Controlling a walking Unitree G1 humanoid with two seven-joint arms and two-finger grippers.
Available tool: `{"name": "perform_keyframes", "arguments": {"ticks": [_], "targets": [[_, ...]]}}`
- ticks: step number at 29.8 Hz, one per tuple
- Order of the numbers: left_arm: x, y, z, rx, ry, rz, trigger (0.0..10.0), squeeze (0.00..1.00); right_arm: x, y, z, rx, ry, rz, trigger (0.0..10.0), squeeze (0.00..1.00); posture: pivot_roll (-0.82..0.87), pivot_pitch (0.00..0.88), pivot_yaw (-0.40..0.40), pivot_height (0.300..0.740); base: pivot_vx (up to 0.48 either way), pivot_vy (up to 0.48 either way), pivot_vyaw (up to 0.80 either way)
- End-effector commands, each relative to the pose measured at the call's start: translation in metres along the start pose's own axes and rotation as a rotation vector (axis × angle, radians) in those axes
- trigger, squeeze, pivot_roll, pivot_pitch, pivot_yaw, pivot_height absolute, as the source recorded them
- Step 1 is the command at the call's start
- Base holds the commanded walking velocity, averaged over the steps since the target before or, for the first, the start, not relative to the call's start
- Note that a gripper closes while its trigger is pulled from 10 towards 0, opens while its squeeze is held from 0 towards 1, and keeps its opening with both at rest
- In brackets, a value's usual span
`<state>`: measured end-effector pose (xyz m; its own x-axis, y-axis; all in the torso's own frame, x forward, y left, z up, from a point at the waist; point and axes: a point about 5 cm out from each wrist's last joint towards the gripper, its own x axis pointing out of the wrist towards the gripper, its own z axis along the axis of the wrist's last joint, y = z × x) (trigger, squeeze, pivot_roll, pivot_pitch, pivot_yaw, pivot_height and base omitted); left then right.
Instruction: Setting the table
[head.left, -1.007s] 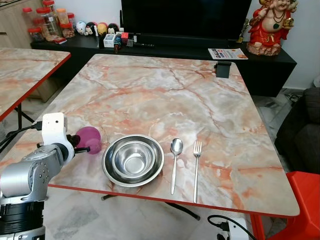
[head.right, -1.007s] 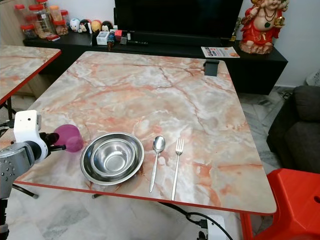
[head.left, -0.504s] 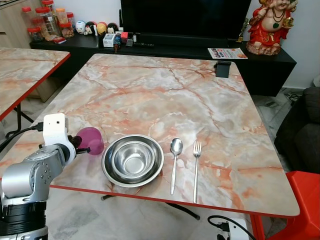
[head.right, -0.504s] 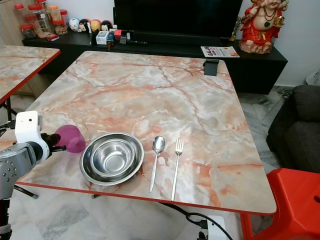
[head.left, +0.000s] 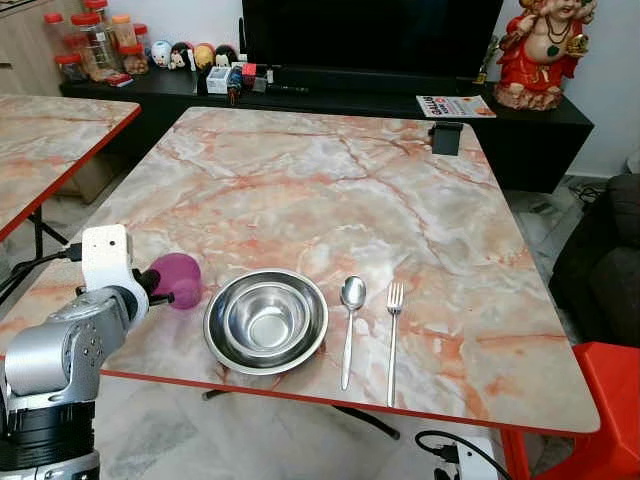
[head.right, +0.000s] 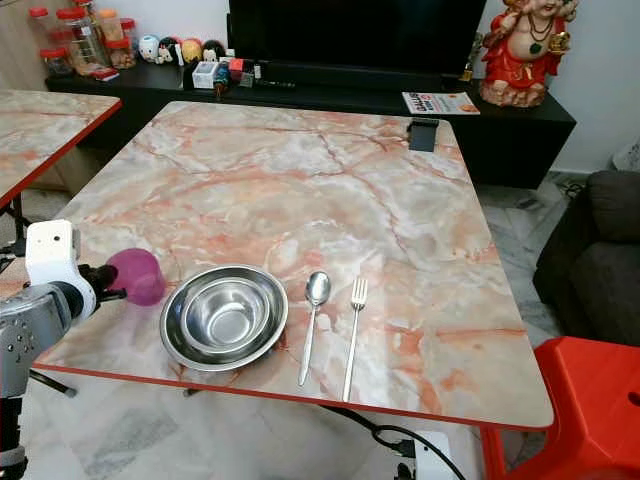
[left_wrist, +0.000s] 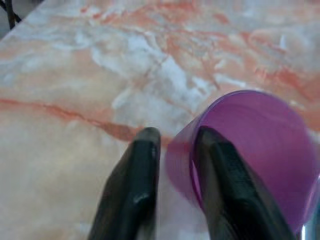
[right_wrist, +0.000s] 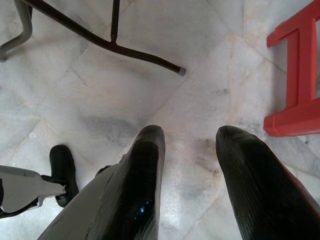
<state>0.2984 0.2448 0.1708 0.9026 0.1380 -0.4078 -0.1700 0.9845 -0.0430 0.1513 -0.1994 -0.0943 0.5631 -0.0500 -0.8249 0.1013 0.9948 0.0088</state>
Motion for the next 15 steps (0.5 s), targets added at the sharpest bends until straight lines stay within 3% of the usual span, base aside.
{"name": "perform_keyframes", "arguments": {"ticks": [1,2,3,15], "targets": [[-0.0011,-0.0032,0.0072,-0.002,-0.033,-0.006,10.0,1.0,0.0004,0.0002,0.0022,0.004,-0.008,-0.001,10.0,0.0,-0.01,0.0,-0.031,0.725,0.0,0.0,0.0],[-0.001,-0.0035,0.0078,-0.004,-0.036,-0.005,10.0,1.0,0.0004,0.0002,0.0022,0.004,-0.008,-0.001,10.0,0.0,-0.01,0.0,-0.032,0.725,0.0,0.0,0.0],[-0.001,-0.0035,0.0109,-0.009,-0.047,-0.001,10.0,0.0,0.0004,0.0001,0.0023,0.004,-0.008,-0.002,10.0,0.0,-0.01,0.0,-0.033,0.725,0.0,0.0,0.0],[0.0,-0.0049,0.0104,-0.024,-0.053,-0.015,10.0,0.0,0.0006,-0.0003,0.0034,0.003,-0.01,-0.002,10.0,0.0,-0.01,0.0,-0.035,0.725,0.0,0.0,0.0]]}}
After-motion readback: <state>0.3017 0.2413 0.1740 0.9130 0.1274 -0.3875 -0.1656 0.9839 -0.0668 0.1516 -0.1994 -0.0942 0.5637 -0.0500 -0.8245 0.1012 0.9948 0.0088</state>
